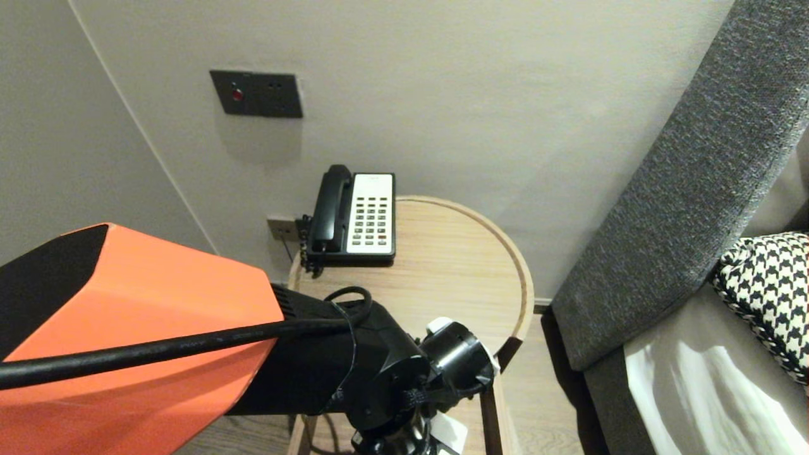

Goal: Take the tissue out of the drawer one by one and place them on the table

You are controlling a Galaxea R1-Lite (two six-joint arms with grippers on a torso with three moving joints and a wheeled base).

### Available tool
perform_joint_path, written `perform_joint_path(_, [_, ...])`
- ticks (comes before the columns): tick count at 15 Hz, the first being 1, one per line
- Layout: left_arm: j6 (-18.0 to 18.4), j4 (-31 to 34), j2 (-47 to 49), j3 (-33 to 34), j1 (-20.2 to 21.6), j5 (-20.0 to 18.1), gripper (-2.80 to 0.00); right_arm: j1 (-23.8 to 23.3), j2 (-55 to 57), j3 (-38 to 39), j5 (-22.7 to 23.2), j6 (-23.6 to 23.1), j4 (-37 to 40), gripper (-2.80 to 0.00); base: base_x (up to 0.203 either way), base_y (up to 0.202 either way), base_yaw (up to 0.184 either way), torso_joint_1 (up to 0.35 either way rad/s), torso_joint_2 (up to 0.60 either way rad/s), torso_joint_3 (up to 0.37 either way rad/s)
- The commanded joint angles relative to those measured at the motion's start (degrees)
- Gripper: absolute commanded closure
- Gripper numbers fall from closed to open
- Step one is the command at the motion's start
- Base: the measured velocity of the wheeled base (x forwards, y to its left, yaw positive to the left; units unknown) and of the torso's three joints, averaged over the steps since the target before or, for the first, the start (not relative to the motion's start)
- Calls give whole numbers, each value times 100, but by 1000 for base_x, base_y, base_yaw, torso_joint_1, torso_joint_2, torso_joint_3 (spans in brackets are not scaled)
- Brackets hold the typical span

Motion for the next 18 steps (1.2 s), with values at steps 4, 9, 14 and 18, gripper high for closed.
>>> perform_joint_path(4, [17,-33,188,-8,-4,-28,-280,0,9,229,0,1,-6,0,0,0,0,0,0,0])
perform_joint_path(9, [35,-106,172,9,-4,-27,0,0,9,229,0,1,-6,0,0,0,0,0,0,0])
perform_joint_path(14, [138,-102,-183,16,-329,-27,0,0,9,229,0,1,-6,0,0,0,0,0,0,0])
perform_joint_path(18, [226,-82,-376,-163,-370,-19,0,0,9,229,0,1,-6,0,0,0,0,0,0,0])
